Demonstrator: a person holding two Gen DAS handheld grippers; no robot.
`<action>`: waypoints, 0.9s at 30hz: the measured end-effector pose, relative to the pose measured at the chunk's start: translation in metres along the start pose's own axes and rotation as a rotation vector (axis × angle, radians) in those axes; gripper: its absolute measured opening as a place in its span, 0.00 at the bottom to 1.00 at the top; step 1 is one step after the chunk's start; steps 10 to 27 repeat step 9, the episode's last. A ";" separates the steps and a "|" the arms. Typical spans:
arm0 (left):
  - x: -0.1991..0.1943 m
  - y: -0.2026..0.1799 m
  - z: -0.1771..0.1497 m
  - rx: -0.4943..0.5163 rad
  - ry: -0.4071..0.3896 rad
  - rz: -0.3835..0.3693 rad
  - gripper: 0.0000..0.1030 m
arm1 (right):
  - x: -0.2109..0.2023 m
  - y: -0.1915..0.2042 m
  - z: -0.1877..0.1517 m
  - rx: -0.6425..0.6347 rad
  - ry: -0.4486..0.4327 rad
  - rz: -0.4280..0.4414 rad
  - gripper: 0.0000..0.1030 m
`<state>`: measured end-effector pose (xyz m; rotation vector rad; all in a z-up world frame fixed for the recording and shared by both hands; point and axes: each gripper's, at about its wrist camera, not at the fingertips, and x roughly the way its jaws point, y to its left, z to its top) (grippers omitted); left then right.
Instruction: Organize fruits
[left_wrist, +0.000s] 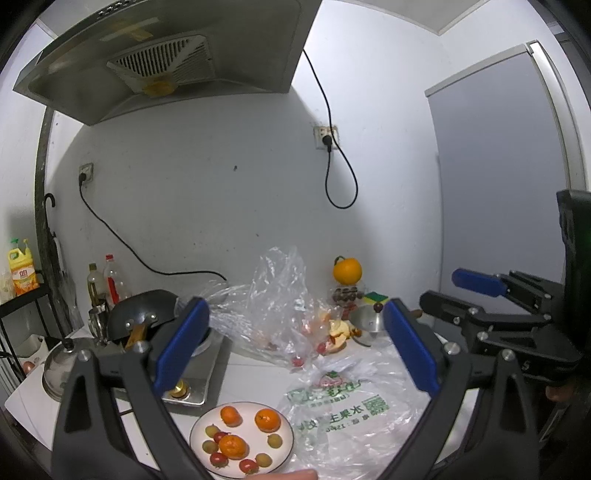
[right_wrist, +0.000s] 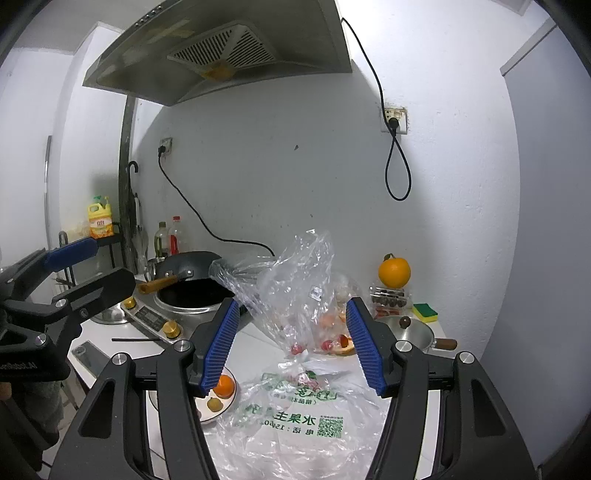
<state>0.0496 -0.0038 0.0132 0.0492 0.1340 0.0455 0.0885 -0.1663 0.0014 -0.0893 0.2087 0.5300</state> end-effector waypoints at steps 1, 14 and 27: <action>0.001 0.000 0.000 0.000 0.001 -0.001 0.93 | 0.000 0.000 0.000 0.000 0.000 0.000 0.62; 0.005 0.002 -0.001 0.002 0.006 0.004 0.93 | 0.002 -0.001 0.001 0.005 0.007 0.004 0.62; 0.005 0.002 -0.001 0.002 0.006 0.004 0.93 | 0.002 -0.001 0.001 0.005 0.007 0.004 0.62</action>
